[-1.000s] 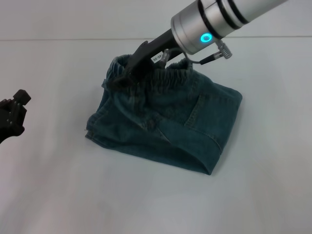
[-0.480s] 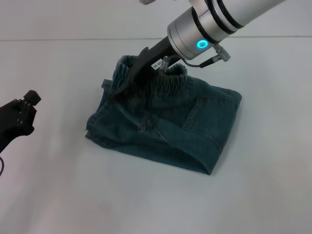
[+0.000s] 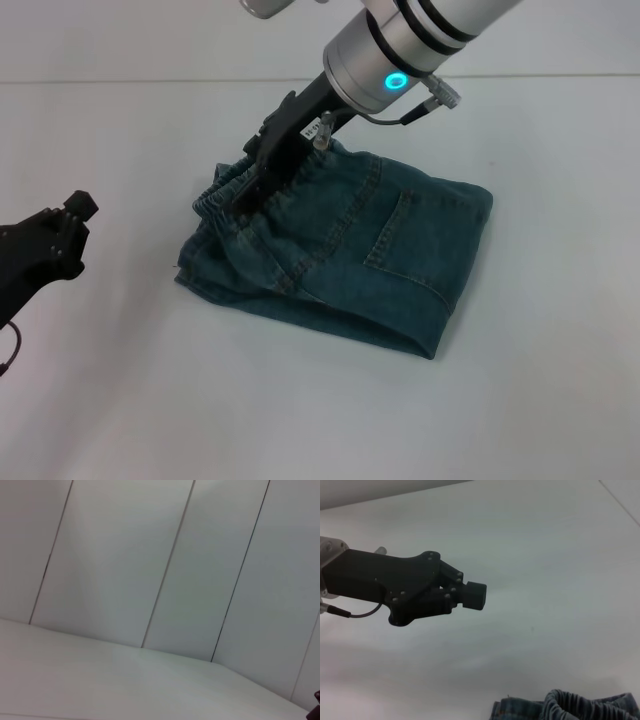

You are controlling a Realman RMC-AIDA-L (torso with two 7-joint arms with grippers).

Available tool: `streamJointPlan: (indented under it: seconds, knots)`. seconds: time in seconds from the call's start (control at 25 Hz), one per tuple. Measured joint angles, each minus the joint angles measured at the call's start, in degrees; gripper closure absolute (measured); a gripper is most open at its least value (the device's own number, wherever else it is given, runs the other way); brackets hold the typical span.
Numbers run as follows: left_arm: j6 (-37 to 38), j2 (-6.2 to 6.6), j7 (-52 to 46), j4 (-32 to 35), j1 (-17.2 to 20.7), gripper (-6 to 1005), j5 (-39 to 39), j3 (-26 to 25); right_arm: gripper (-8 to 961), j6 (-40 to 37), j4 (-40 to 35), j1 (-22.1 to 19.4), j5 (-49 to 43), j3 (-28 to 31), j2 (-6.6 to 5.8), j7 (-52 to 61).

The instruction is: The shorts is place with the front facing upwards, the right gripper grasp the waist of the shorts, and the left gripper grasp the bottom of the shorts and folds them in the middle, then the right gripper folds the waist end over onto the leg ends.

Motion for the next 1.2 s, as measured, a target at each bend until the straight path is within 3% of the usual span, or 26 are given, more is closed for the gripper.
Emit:
streamJointPlan:
  seconds: [0.16,0.28,0.48,0.68,0.88,1.0,1.2]
  knots:
    - [0.3,0.02,0.0,0.2,0.0,998,0.0,1.1,73,-0.3,-0.3,-0.3,-0.5,-0.3,0.00,0.7]
    - [1.9,0.20,-0.9,1.5,0.3,998,1.0,2.0,74,-2.1,-2.7,-3.3,-0.3,1.0,-0.14,0.9]
    - [8.5,0.96,-7.5,7.1,0.0,989,9.5,3.9,75,-7.4,-13.2,-14.6,4.3,3.9,-0.24,0.3]
    - [11.9,1.22,-16.5,12.4,-1.0,936,14.1,5.6,77,-11.3,-17.6,-27.6,14.2,7.4,-1.63,-5.1]
    - [14.5,1.56,-21.8,16.1,-2.6,741,18.0,8.0,79,-18.0,-14.6,-37.0,21.9,15.2,-3.11,-15.9]
    - [15.2,2.02,-23.5,17.0,-4.1,536,21.2,9.8,80,-22.1,-10.8,-40.6,24.3,20.1,-4.10,-22.1]
    - [15.3,2.41,-24.6,17.4,-5.7,428,23.6,11.3,82,-24.0,-7.3,-45.1,24.5,23.8,-4.60,-28.3]
